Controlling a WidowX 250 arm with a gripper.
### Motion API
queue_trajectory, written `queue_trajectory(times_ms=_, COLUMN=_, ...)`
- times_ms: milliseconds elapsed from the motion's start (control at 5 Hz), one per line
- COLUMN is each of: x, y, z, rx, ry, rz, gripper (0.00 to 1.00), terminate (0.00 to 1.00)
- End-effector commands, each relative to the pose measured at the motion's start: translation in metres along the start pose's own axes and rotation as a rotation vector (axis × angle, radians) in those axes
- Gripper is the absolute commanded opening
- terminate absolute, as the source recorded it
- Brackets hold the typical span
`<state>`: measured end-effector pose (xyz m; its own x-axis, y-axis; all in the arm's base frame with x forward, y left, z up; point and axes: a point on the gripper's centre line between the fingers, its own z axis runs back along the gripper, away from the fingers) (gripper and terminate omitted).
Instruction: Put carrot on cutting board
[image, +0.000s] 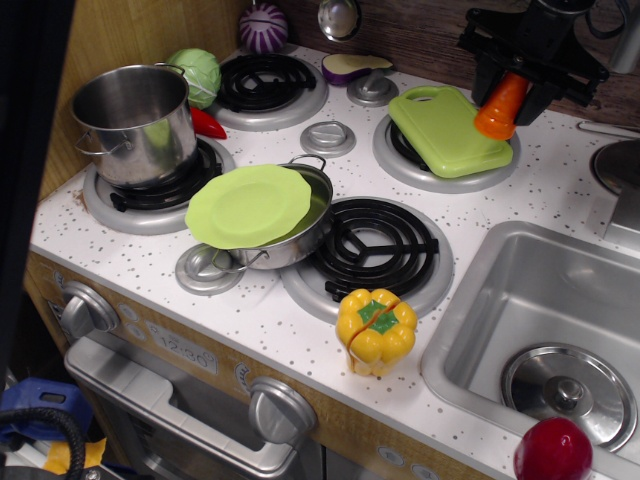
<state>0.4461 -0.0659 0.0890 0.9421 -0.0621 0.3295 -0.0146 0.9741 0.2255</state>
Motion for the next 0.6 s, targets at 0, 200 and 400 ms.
queue_trajectory(times_ms=0, x=0.012, y=0.035, z=-0.001, rx=0.003, ry=-0.087, rz=0.039, gripper=0.00, terminate=0.00)
queue_trajectory(times_ms=200, x=0.009, y=0.045, z=-0.012, rx=-0.007, ry=-0.104, rz=0.025, gripper=0.00, terminate=0.00)
queue_trajectory(times_ms=400, x=0.009, y=0.045, z=-0.023, rx=-0.029, ry=-0.124, rz=0.026, gripper=0.00, terminate=1.00)
